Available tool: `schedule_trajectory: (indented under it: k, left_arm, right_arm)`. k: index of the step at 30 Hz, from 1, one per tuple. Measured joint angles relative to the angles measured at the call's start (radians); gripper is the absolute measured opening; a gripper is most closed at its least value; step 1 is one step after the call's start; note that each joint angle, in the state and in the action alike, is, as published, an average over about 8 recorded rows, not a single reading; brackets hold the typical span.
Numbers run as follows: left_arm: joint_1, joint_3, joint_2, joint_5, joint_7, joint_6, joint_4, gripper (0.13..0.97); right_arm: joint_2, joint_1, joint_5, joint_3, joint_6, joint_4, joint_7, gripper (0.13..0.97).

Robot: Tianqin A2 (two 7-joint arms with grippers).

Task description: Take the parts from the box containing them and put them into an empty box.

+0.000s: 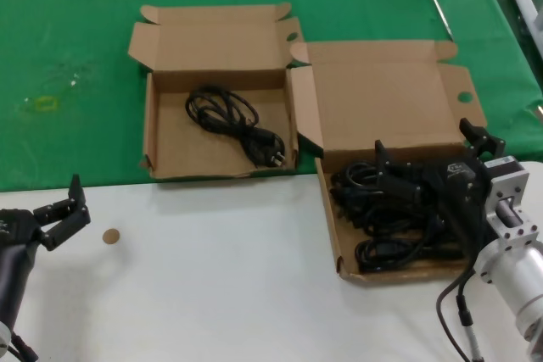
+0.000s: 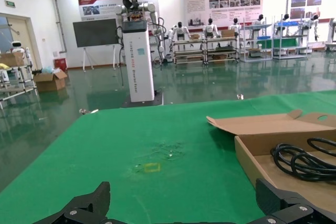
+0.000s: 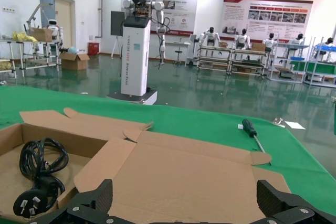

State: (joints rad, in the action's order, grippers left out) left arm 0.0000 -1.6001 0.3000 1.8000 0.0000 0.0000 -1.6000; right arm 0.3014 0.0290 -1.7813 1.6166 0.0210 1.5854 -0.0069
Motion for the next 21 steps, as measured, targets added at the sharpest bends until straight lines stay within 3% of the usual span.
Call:
schedule_trajectory:
  k: [21]
  left_arm:
    - [0.0,0.0,0.0,0.0,0.0,0.0,0.0,0.966]
  right_arm:
    - [0.0,0.0,0.0,0.0,0.0,0.0,0.0,0.966]
